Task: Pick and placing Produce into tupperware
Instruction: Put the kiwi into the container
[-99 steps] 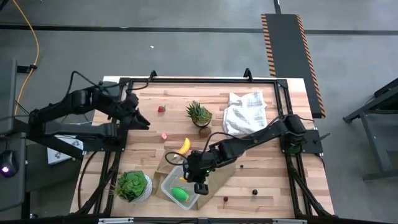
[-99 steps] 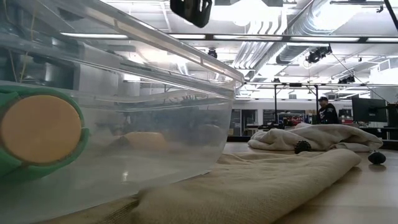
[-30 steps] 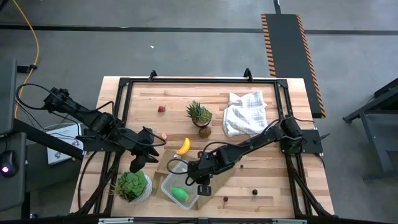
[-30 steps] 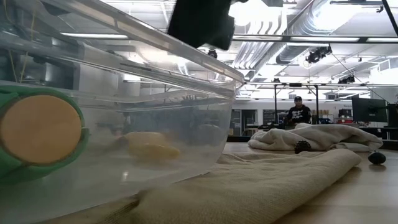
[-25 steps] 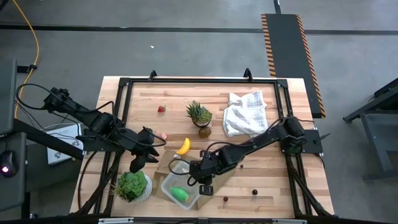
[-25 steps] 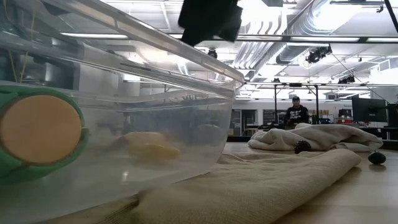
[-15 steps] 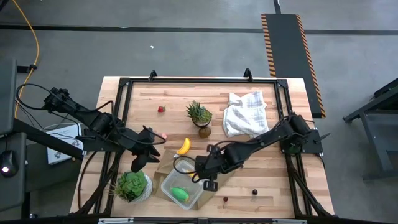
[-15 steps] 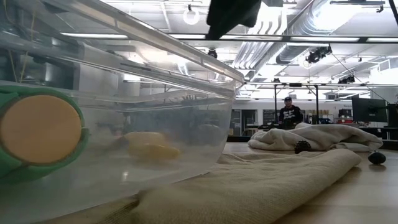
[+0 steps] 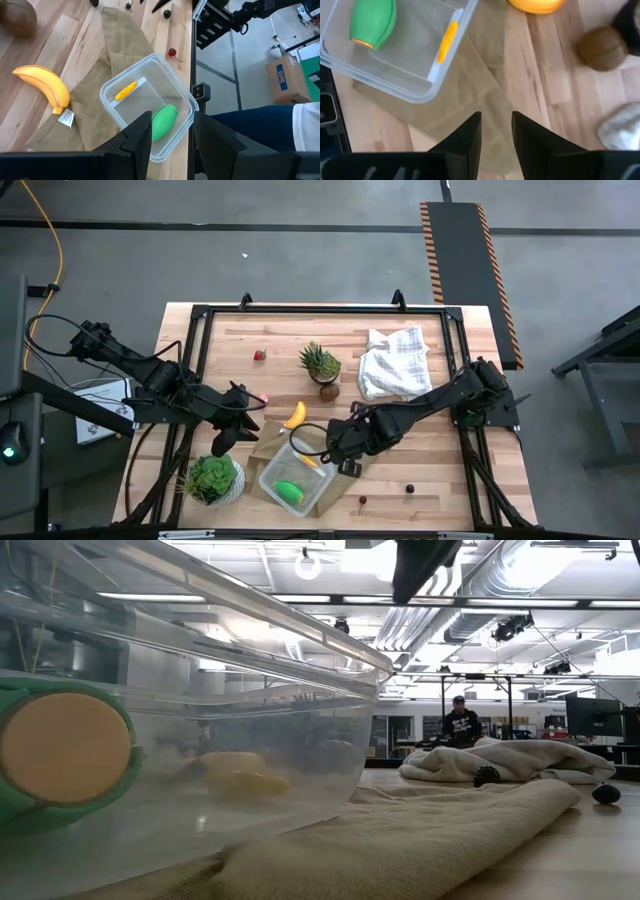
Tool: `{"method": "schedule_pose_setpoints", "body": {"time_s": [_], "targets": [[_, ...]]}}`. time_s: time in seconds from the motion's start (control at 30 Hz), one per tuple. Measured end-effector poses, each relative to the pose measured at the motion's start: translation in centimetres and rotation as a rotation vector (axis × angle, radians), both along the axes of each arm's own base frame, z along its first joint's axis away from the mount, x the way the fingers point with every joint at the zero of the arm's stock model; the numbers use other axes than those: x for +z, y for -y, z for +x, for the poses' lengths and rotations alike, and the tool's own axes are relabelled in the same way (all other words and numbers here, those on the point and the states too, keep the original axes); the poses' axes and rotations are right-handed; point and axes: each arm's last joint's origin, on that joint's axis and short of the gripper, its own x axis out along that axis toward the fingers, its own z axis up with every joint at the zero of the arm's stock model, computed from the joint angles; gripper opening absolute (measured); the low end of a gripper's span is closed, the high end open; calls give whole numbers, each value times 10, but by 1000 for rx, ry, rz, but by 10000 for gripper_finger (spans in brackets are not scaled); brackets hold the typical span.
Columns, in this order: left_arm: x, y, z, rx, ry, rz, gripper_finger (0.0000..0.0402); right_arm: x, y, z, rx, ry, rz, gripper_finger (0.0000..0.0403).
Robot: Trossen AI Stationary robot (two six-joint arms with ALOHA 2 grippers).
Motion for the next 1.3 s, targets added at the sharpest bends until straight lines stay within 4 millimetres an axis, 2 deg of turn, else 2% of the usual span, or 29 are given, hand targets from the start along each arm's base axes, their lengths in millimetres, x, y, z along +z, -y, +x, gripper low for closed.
{"method": "schedule_pose_setpoints", "body": {"time_s": [0.13, 0.43, 0.83, 1.07, 1.3], "targets": [[0, 0, 0, 0, 2, 0, 134, 16, 5, -10, -31, 28, -22, 98], [0, -2, 1, 49, 13, 35, 134, 61, 23, -48, -156, 124, -97, 98], [-1, -2, 0, 56, 1, 46, 134, 90, 21, -107, -339, 177, -235, 98], [-1, -2, -1, 52, -3, 45, 134, 92, 12, -127, -411, 247, -228, 98], [-2, -2, 0, 59, -7, 52, 134, 57, 7, -140, -524, 265, -151, 98]]}}
